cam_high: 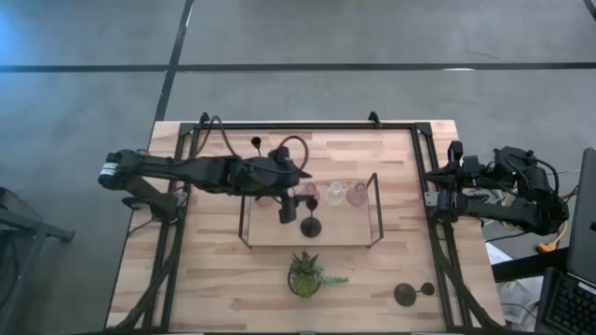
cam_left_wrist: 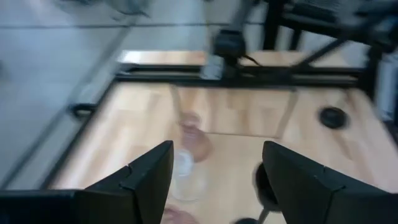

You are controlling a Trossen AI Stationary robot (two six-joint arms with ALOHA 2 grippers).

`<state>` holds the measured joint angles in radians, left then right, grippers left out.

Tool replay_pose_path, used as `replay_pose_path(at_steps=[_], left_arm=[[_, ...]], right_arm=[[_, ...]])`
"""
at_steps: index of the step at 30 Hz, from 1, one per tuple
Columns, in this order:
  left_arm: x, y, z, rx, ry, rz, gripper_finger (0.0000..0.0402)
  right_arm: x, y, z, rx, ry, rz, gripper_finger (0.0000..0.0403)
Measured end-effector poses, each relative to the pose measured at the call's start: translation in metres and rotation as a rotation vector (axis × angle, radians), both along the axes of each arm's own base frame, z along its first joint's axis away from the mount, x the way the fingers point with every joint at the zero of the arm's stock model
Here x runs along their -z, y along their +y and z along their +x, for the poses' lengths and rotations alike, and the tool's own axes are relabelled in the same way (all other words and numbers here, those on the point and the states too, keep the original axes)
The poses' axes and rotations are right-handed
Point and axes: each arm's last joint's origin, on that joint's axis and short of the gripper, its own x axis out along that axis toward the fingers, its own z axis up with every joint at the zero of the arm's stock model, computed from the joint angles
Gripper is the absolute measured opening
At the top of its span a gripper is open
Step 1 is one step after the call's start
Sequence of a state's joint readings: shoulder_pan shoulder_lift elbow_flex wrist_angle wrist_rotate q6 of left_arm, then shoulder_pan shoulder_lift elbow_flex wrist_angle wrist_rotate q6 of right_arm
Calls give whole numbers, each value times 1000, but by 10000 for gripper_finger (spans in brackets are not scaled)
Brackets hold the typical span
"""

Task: Pick & Place candle stick holders
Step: Put the top black candle holder on the shelf

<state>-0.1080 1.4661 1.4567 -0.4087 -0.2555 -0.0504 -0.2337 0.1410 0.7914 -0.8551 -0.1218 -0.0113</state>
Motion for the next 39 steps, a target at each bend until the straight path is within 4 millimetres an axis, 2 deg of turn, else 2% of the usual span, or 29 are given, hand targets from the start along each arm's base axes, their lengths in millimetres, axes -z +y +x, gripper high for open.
replay_pose_path(at_steps=[5, 10, 14, 20, 26, 32, 39], left_arm=[[-18, 1, -17, -48, -66, 56, 250], [-25, 2, -25, -50, -79, 74, 250], [-32, 7, -40, -195, -82, 88, 250], [-21, 16, -60, -518, 19, 101, 249], [-6, 22, -74, -721, 74, 114, 241], [3, 40, -95, -773, 145, 98, 231], [11, 74, -119, -706, 133, 56, 225]], right_arm=[[0, 0, 0, 0, 0, 0, 8], [0, 0, 0, 0, 0, 0, 8], [0, 0, 0, 0, 0, 0, 8], [0, 0, 0, 0, 0, 0, 8], [0, 0, 0, 0, 0, 0, 8], [0, 0, 0, 1, 0, 0, 8], [0, 0, 0, 0, 0, 0, 8]])
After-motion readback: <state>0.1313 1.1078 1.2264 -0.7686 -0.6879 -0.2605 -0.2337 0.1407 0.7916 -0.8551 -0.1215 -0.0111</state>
